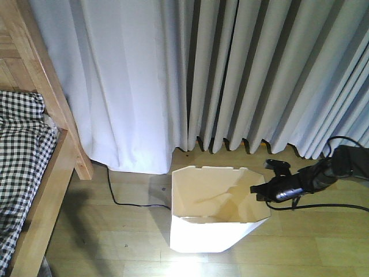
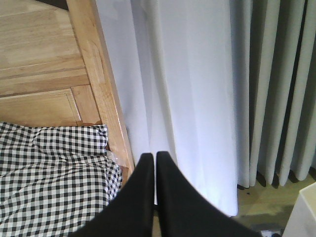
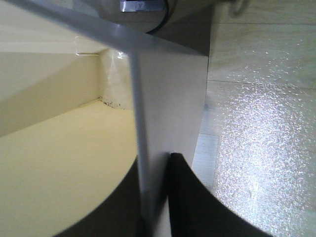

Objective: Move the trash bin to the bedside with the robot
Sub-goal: 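Lower the held bin onto the floor beside the bed, then open the right gripper and release the bin rim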

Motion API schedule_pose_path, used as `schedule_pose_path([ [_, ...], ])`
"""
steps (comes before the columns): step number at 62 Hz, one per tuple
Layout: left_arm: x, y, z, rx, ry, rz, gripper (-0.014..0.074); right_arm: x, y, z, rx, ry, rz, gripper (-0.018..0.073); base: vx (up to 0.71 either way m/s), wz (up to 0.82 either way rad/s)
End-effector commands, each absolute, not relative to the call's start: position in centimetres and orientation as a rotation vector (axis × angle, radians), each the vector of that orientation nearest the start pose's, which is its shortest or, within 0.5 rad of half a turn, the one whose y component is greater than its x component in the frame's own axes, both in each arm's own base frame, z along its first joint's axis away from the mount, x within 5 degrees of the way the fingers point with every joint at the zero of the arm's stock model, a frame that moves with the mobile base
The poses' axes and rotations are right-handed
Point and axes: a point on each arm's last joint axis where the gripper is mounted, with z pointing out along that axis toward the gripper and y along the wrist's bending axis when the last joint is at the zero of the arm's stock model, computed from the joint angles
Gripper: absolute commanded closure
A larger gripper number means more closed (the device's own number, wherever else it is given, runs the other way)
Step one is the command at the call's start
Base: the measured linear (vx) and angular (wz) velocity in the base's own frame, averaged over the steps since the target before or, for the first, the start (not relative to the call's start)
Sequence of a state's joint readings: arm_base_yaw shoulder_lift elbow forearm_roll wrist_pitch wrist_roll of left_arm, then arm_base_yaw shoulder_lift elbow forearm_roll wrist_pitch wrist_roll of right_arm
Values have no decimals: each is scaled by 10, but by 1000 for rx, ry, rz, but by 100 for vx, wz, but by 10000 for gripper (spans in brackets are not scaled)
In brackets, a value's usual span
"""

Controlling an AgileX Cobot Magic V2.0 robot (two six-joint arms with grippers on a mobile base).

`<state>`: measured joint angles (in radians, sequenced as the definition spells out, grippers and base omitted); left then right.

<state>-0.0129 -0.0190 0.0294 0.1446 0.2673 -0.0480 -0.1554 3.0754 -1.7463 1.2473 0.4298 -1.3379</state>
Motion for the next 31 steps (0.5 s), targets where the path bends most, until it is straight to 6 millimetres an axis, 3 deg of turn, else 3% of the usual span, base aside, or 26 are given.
schedule_pose_path([
  [1,56,1,178,66,1703,70,602,431,-13,-172,16,2756,774,561,0,0],
  [9,56,1,178,66,1703,70,602,429,-13,-182,106,2777,784,560,0,0],
  [31,56,1,178,66,1703,70,602,425,-14,-192,79,2790,755,529,0,0],
])
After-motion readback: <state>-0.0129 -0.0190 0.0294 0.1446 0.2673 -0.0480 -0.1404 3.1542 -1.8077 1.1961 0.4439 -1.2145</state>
